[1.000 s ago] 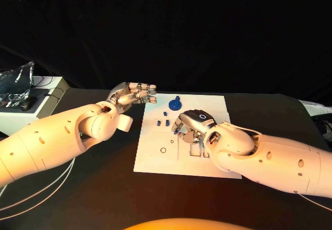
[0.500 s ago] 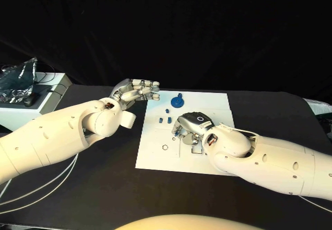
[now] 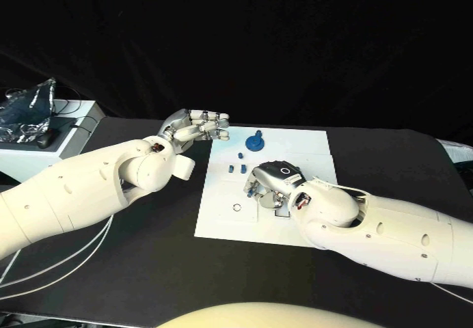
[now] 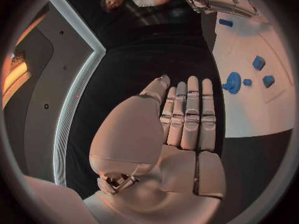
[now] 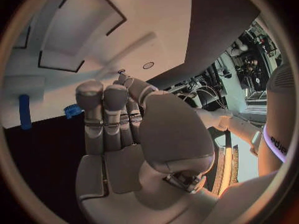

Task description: Assemble the parts on the task board

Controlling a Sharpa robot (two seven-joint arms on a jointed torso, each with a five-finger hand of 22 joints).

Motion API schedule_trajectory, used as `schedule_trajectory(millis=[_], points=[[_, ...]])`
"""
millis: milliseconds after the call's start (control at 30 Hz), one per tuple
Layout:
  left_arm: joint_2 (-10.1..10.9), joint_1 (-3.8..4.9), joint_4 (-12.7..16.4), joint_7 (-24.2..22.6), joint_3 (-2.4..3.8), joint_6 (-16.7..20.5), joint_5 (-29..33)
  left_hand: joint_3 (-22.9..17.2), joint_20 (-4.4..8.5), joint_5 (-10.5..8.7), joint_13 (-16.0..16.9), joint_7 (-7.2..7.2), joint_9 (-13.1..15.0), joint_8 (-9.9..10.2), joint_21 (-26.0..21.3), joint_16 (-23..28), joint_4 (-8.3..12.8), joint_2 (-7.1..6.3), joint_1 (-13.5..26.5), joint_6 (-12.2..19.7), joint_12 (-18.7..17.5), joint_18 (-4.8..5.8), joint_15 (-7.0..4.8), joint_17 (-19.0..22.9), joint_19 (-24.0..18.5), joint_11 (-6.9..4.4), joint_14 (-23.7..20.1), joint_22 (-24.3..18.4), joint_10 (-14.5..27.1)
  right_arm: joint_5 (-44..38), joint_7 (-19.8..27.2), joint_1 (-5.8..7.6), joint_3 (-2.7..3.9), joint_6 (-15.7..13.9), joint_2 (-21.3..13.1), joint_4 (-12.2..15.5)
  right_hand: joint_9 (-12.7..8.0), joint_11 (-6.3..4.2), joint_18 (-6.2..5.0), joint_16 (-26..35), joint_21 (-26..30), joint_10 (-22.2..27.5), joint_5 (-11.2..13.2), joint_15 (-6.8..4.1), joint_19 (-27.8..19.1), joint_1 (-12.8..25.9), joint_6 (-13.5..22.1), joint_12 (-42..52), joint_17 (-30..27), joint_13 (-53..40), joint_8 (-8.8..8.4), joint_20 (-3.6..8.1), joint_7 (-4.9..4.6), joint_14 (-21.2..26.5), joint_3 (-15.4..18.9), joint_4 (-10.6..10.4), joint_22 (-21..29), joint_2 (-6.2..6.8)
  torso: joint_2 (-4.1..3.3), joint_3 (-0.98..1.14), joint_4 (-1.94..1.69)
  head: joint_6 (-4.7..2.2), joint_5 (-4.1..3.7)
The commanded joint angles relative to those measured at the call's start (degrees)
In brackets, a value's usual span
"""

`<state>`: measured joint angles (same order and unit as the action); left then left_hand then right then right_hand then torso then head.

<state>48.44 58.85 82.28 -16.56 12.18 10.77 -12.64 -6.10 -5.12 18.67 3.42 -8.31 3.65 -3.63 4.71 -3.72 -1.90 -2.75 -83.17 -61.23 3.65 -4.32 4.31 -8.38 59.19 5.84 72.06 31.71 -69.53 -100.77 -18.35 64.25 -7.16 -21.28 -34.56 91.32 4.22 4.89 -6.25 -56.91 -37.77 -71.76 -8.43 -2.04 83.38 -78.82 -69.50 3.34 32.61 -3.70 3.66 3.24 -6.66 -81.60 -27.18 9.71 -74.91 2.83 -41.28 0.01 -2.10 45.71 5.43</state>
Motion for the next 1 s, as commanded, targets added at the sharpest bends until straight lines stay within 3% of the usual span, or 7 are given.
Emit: schedule_trajectory(millis=[33, 367, 1000], points=[[0.0, 0.00, 0.0, -0.2, 0.05, -0.1, -0.1, 0.2, 0.05, 0.00, 0.0, -0.32, 0.0, 0.0, 0.3, 0.1, 0.2, 0.01, -0.7, 0.2, -0.2, 0.66, -0.13, -0.1, 0.1, 0.04, -0.1, 0.0, 0.2, -0.8, -0.3, -0.09, 0.00, 1.0, -0.2, 0.3, 0.1, -1.95, -1.39, -0.2, 0.0, -2.3, -0.3, -0.45, -0.2, 0.2, 0.0, 0.2, -0.1, 0.1, 0.08, 0.02, -0.26, 0.0, -0.1, 0.2, -4.4, -0.46, 0.05, -0.03, 0.06, 0.18, 0.21], [0.1, 0.00, 0.0, -0.1, 0.05, -0.1, -0.2, 0.2, 0.05, 0.01, 0.0, -0.32, 0.0, 0.0, 0.3, 0.1, 0.2, 0.00, -0.7, 0.2, -0.2, 0.68, -0.13, -0.1, 0.0, 0.05, -0.2, -0.1, 0.3, -0.9, -0.4, -0.13, -0.02, 1.5, -0.3, 0.3, 0.1, -1.95, -1.39, -0.2, 0.0, -2.3, -0.3, -0.45, -0.2, 0.2, 0.0, 0.2, -0.1, 0.1, 0.08, 0.02, -0.26, 0.0, -0.1, 0.2, -4.4, -0.46, 0.03, -0.02, 0.04, 0.38, 0.21], [0.1, 0.00, 0.1, 0.1, 0.05, -0.3, -0.2, 0.3, 0.02, 0.01, 0.0, -0.32, 0.0, 0.0, 0.3, 0.1, 0.1, -0.02, -0.7, 0.2, -0.2, 0.70, -0.10, -0.2, -0.1, 0.06, -0.3, -0.2, 0.3, -1.3, -0.3, -0.65, -0.47, 1.7, 1.6, -2.2, 0.1, -1.91, -1.46, -0.2, 0.4, -2.2, -0.8, -0.43, -0.2, 0.4, 0.1, 0.2, -0.4, 0.1, 0.07, -0.01, -0.30, 0.1, 0.1, 0.3, -4.3, -0.46, 0.03, -0.07, 0.03, 0.71, 0.37]])
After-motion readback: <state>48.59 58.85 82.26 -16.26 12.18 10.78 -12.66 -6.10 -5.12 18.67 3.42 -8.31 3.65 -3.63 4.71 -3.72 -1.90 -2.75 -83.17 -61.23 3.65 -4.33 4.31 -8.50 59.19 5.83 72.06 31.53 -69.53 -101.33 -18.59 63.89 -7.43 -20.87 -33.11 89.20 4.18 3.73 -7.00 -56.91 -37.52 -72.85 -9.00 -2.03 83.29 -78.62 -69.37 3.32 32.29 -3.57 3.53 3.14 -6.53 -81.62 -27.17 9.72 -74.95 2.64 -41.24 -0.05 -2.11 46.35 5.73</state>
